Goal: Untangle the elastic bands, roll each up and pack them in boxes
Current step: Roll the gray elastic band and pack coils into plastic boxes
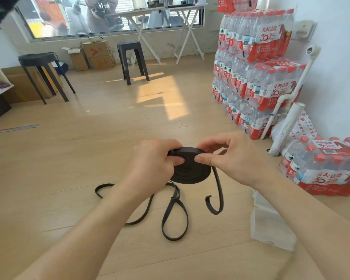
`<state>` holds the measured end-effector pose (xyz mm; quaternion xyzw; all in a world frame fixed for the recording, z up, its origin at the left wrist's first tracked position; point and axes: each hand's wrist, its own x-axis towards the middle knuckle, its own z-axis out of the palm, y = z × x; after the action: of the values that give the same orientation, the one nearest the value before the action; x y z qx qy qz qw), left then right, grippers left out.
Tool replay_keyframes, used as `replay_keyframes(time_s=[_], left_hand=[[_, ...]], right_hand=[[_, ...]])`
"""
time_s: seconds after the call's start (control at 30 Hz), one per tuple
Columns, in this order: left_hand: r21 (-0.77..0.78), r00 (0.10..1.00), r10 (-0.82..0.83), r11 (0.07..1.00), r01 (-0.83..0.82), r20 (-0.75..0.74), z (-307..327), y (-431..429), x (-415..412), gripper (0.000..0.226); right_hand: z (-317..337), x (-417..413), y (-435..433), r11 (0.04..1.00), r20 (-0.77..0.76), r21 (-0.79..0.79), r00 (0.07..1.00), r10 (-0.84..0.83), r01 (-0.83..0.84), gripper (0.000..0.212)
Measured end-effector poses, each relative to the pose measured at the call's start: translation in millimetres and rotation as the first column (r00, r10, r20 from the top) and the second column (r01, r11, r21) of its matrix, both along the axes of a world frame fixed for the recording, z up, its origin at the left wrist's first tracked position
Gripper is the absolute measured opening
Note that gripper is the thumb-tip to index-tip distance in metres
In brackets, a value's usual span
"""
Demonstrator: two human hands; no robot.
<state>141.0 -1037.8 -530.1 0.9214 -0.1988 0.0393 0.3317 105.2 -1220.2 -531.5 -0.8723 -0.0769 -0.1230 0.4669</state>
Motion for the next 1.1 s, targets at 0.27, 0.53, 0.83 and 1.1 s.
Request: replay_keyframes(time_s=[0.27,0.53,0.83,1.1], left_hand=[[-0.240,0.989,-0.009,0.970,-0.027,-0.148,2,5,7,0.030],[-0.330,0.977,-0.037,0.943,-0.036,-0.212,4,4,6,0.027],[-0.499,0.958,-0.019,0.856,-0.133,-0.288,12,14,10,0.018],[-0.392,0.920,-0.084,0.917,-0.079,-0.383,4,12,11,0.016]], right_hand=[[0,1,-7,1.000,-0.002,0.019,1.000,-0.015,0.015,0.019],[-6,3,-1,0.985,0.243,-0.148,0.969,-0.052,0.090,0.012],[-4,1,-4,0.975,0.047,0.221,0.998,-0.036,0.024,0.028],[-2,0,1,0.983,0.125,-0.141,0.987,-0.098,0.115,0.008]])
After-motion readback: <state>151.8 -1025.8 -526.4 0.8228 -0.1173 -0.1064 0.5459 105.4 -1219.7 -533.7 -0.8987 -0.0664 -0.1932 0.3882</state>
